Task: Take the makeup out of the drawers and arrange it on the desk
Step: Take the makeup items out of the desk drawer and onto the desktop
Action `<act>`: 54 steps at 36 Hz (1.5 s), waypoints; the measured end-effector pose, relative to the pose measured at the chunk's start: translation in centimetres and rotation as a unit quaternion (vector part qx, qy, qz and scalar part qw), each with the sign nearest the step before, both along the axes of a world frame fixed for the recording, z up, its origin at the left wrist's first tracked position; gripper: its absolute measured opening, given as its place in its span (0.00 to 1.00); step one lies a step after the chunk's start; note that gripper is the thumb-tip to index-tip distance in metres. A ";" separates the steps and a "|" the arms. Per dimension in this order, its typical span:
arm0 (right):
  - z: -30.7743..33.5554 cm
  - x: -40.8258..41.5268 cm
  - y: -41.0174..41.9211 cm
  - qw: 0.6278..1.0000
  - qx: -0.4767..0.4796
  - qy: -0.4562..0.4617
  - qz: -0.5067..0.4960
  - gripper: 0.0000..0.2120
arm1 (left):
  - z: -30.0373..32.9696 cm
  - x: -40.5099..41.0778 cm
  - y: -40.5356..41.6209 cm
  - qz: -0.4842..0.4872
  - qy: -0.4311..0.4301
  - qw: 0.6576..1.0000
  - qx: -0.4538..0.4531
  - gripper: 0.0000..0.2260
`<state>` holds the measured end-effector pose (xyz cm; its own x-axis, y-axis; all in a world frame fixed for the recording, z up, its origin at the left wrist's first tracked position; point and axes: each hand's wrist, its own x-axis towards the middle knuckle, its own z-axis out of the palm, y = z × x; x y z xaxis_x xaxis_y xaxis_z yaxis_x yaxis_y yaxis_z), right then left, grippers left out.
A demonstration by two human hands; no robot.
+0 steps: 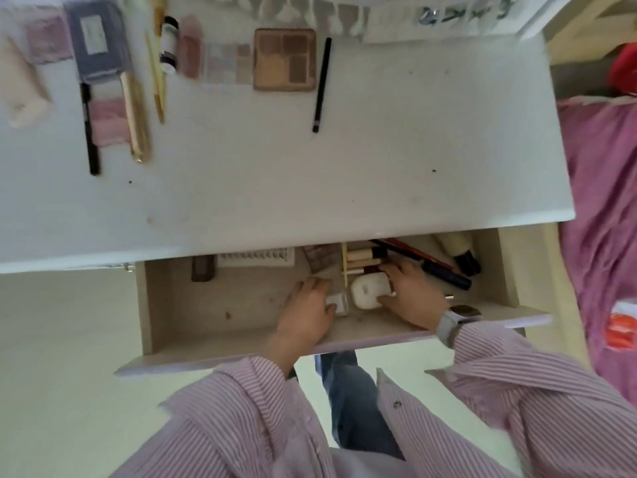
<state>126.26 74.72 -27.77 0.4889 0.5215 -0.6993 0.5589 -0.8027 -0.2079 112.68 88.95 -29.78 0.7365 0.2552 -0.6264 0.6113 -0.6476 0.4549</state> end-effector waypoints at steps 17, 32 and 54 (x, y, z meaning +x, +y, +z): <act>-0.8 0.5 0.3 0.990 0.014 0.041 0.137 0.20 | -1.5 2.5 -0.2 -0.089 0.085 0.992 0.012 0.13; 11.5 2.8 6.2 0.943 0.248 0.199 -0.101 0.10 | 11.5 -1.5 8.1 0.295 -0.252 0.921 -0.025 0.10; 7.9 2.5 22.2 0.903 0.373 -0.045 -0.209 0.16 | 8.8 7.4 19.4 0.268 -0.258 0.913 0.167 0.22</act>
